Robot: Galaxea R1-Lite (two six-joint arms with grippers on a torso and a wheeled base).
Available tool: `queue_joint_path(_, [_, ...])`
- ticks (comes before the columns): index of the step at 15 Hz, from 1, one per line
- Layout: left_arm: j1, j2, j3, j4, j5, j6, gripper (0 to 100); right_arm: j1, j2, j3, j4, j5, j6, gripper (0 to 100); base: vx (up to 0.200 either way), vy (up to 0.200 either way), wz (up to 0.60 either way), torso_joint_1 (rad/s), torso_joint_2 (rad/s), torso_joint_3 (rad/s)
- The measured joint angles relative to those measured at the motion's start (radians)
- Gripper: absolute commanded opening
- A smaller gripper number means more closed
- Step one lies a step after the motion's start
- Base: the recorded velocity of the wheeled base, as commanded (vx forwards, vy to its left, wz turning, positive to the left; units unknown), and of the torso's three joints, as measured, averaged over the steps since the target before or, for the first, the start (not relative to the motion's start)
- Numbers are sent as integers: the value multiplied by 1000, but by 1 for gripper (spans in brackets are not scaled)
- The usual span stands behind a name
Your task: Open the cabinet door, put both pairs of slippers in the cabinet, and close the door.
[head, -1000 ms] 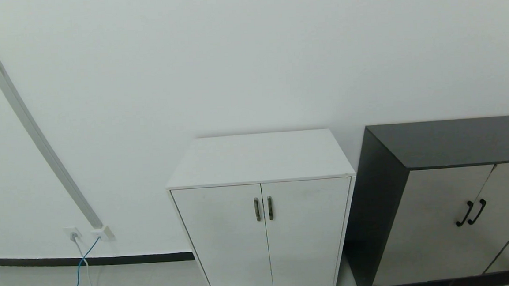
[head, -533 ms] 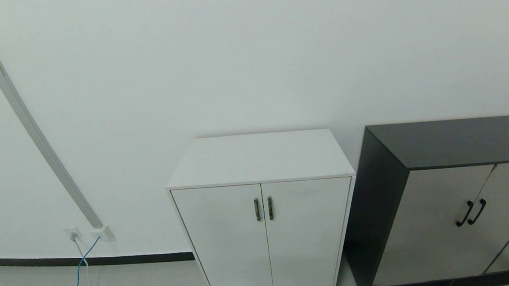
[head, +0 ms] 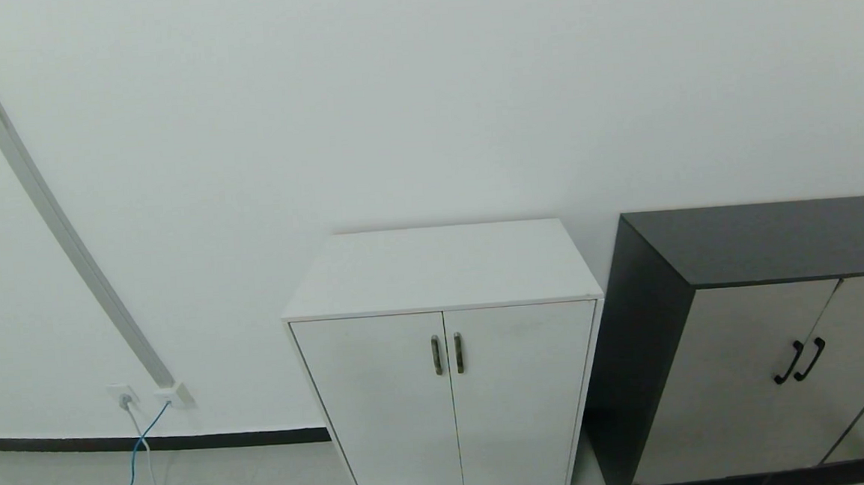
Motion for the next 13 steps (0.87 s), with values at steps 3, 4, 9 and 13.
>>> queue_joint_path(3, [1, 0, 0, 0, 0, 0, 0, -6, -81, 1, -2, 5, 20, 0, 0, 0, 0, 0, 0, 0])
queue_joint_path(4, [1, 0, 0, 0, 0, 0, 0, -7, -92, 1, -2, 10, 29, 0, 0, 0, 0, 0, 0, 0])
queue_joint_path(9, [1, 0, 0, 0, 0, 4, 0, -4, -114, 2, -3, 27, 69, 0, 0, 0, 0, 0, 0, 0])
queue_joint_path(13, [1, 0, 0, 0, 0, 3, 0, -4, -116, 2, -3, 26, 66, 0, 0, 0, 0, 0, 0, 0])
